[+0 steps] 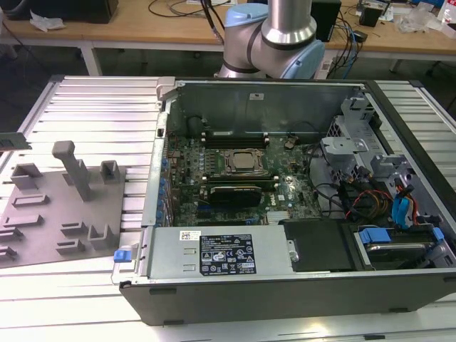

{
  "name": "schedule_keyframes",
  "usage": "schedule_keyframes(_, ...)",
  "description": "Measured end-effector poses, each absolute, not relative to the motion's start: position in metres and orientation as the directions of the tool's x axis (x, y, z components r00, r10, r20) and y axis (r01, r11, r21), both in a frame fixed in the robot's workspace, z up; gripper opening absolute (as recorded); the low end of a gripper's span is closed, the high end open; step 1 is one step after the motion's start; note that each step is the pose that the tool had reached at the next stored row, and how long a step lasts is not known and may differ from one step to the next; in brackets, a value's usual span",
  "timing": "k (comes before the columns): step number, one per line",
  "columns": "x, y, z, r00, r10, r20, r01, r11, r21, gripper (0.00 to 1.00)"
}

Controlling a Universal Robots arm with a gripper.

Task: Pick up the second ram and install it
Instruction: 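Pick up the second ram and move it above second insertion slot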

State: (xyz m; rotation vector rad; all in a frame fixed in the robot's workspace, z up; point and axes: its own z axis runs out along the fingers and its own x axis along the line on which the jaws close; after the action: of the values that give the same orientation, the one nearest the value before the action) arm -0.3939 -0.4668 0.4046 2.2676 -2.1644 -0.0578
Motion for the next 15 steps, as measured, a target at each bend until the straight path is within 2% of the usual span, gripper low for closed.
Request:
schedule_keyframes(5, -0.382, -0.467, 0.405, 0.046, -0.999, -0.022, -0.998, -0.047, 0.03, 0.14)
schedule_keyframes(15, -0.318, -0.467, 0.405, 0.046, -0.999, -0.022, -0.998, -0.047, 0.03, 0.14)
